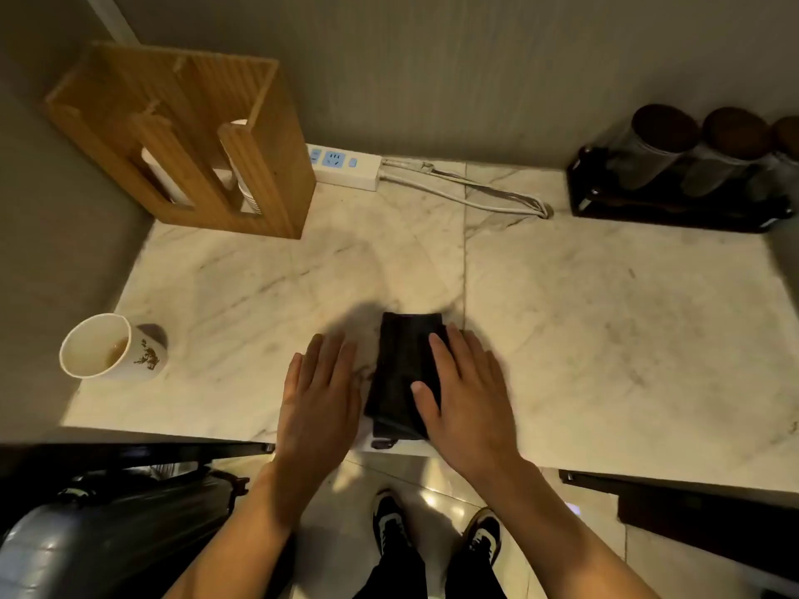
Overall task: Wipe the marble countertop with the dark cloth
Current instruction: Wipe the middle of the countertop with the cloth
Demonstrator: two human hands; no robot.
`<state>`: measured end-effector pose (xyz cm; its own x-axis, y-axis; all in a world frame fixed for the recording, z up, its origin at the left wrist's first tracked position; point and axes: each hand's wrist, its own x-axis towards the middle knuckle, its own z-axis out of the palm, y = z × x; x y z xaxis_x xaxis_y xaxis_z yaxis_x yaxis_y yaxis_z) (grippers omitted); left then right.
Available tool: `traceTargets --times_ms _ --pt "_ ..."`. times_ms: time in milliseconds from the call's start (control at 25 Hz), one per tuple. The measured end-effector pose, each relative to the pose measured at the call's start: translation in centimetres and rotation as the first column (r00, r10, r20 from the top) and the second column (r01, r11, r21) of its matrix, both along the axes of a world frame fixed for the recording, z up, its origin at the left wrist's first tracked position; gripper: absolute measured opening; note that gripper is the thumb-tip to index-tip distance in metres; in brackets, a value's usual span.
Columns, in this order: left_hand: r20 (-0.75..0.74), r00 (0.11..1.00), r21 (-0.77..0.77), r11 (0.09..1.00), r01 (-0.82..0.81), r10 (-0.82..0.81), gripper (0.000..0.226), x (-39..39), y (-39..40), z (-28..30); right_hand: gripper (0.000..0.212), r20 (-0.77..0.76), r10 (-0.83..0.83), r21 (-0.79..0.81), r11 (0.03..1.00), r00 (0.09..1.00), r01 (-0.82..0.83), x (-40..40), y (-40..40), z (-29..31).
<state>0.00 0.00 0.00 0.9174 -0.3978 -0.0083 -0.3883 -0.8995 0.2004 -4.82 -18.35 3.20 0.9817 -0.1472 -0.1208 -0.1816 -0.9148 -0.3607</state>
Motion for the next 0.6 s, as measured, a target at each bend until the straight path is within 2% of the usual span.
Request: traceTargets --times_ms 160,360,600 --pt "-0.063 0.997 -0.065 0.996 -0.054 0.050 0.051 -0.2 0.7 -1.4 0.065 -0.046 0.031 -0.011 0.999 0.998 -0.032 2.2 2.8 -1.9" --pt "-0.068 0.997 -0.068 0.996 -0.050 0.045 0.049 -0.1 0.7 -2.1 0.069 -0.062 -0.067 -0.037 0.997 0.996 0.065 3.2 4.9 -4.2" --pt "-0.054 0.997 -0.069 0.996 -0.057 0.054 0.049 -0.4 -0.4 -1.8 0.066 0.004 -0.110 -0.130 0.985 0.994 0.110 2.1 5.1 -5.2"
